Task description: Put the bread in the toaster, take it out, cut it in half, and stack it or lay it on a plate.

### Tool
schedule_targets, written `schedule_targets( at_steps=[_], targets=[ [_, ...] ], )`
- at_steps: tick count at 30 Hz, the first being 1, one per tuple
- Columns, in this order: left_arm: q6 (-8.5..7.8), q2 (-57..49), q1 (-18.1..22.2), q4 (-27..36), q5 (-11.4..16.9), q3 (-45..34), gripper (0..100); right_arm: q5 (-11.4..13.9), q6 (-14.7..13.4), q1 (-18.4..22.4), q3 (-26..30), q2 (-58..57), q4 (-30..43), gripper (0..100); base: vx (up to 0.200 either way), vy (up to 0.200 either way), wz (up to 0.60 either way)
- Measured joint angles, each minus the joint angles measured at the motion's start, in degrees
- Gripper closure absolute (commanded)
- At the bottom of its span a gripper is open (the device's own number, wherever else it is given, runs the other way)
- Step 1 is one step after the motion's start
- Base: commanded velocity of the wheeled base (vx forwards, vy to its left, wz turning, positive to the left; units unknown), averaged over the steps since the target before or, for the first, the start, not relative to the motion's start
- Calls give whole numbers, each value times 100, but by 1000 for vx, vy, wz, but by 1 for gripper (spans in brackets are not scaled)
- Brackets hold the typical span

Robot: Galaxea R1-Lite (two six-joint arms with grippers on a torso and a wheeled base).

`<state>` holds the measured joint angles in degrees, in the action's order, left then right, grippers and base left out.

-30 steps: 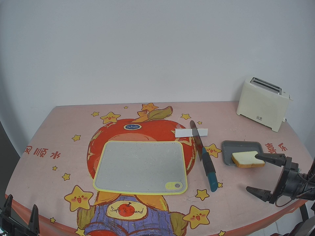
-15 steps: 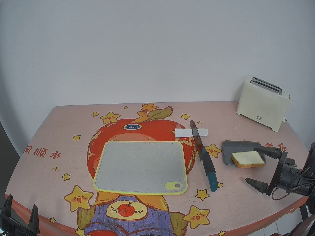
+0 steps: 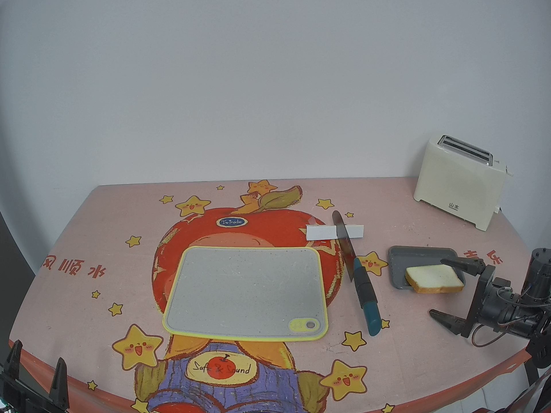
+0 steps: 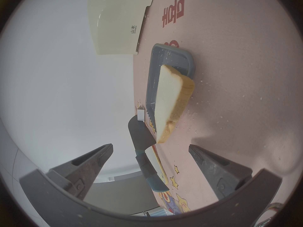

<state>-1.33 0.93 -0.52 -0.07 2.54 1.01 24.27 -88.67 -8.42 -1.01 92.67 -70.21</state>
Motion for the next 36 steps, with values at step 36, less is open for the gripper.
schedule_targets(
  at_steps=[36],
  targets=[
    [0,0,0,0,-2,0,0,6,-72,501,0,525,-879,0,0,0,0]
  ],
)
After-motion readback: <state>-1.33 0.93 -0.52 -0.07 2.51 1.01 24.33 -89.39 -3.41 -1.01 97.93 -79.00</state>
